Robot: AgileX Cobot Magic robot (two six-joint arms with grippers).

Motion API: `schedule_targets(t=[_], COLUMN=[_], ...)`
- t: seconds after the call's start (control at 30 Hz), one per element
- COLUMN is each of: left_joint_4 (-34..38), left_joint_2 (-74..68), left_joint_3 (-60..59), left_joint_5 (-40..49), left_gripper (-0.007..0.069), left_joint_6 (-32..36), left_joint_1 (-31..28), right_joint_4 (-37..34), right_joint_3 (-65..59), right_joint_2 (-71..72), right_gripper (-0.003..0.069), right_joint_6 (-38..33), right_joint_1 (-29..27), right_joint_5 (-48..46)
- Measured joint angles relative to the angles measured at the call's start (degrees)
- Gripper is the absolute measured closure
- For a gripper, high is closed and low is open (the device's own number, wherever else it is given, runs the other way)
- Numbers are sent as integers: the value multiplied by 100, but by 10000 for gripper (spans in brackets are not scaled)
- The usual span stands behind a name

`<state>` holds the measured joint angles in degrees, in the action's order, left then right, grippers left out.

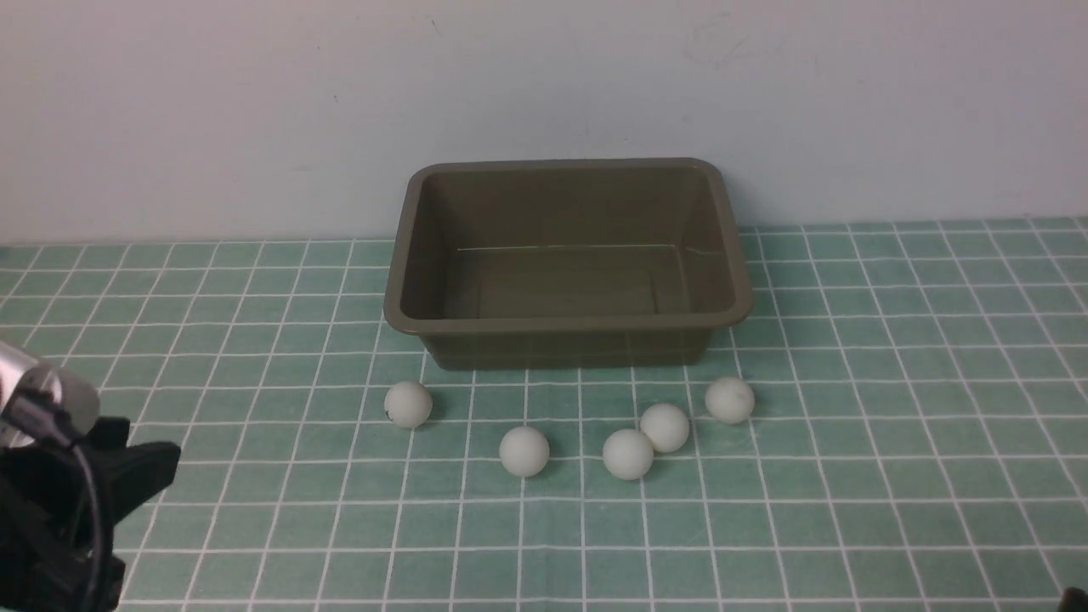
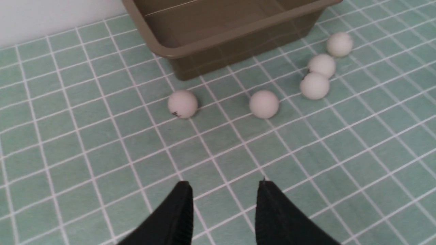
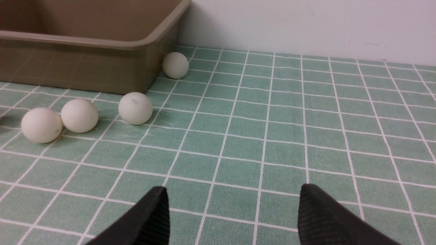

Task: Put the table tennis balls in the box on the green coffee tablecloth.
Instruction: 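Reach for and grasp a ping pong ball on the table beside the basket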

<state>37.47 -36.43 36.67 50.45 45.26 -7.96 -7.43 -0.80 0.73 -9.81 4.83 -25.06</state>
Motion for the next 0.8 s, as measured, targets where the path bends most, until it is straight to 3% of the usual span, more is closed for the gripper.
schedule_targets(t=[0.3, 0.63, 0.8], left_joint_4=[803, 1379, 1711], left_joint_2=[-1363, -3167, -3995], left_joint_3=[104, 397, 776], left_joint_5=[-927, -1167, -1138], left_gripper=[370, 224, 208], left_joint_6=[1591, 1845, 1887], left_joint_1=[0, 4, 4], right_joint_4=[0, 0, 0], right_joint_3=[0, 0, 0], right_joint_2=[0, 0, 0], right_gripper=[197, 197, 197], right_joint_6=[-56, -114, -130], right_joint_1=[0, 0, 0], right_joint_5=[0, 0, 0])
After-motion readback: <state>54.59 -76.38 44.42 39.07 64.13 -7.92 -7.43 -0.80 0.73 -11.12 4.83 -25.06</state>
